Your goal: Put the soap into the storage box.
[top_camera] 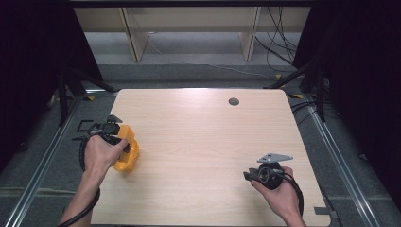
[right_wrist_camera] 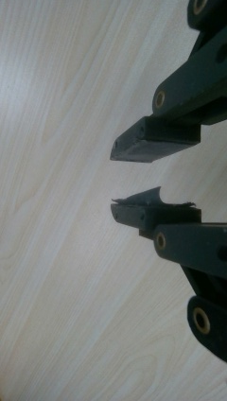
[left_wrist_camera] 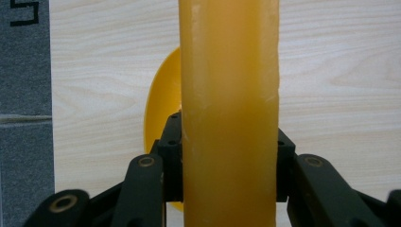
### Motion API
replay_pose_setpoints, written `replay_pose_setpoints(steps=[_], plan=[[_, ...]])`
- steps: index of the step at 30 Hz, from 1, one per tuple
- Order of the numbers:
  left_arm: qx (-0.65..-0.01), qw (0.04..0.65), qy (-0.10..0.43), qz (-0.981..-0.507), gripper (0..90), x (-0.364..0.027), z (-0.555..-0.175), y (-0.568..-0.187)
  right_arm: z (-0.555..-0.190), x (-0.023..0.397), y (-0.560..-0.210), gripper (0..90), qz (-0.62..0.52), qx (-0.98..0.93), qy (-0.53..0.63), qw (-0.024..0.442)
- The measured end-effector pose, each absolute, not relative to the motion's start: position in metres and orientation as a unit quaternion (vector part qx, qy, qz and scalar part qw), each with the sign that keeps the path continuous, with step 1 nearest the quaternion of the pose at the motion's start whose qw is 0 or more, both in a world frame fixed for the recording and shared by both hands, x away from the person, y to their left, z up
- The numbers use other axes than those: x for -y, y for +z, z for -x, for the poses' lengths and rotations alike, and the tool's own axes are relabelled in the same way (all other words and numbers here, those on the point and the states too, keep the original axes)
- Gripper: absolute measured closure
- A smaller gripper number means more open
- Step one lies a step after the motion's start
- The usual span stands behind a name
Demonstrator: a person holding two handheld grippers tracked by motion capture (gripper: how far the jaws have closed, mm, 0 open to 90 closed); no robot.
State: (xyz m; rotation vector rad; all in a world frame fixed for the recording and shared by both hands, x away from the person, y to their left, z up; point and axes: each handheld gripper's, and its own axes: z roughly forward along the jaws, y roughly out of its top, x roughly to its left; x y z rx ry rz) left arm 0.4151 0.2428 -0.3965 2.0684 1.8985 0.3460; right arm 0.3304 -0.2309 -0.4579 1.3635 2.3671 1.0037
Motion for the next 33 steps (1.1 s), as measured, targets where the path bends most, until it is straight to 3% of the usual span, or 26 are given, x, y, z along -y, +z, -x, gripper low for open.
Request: replay_pose_setpoints(steps=[33], plan=[[-0.667, 0.133, 0.124, -0.723, 60.4, -0.245, -0.426, -0.419, -0.328, 0.229, -0.457, 68.7, -0.479, -0.804, 0.335, 0.109]])
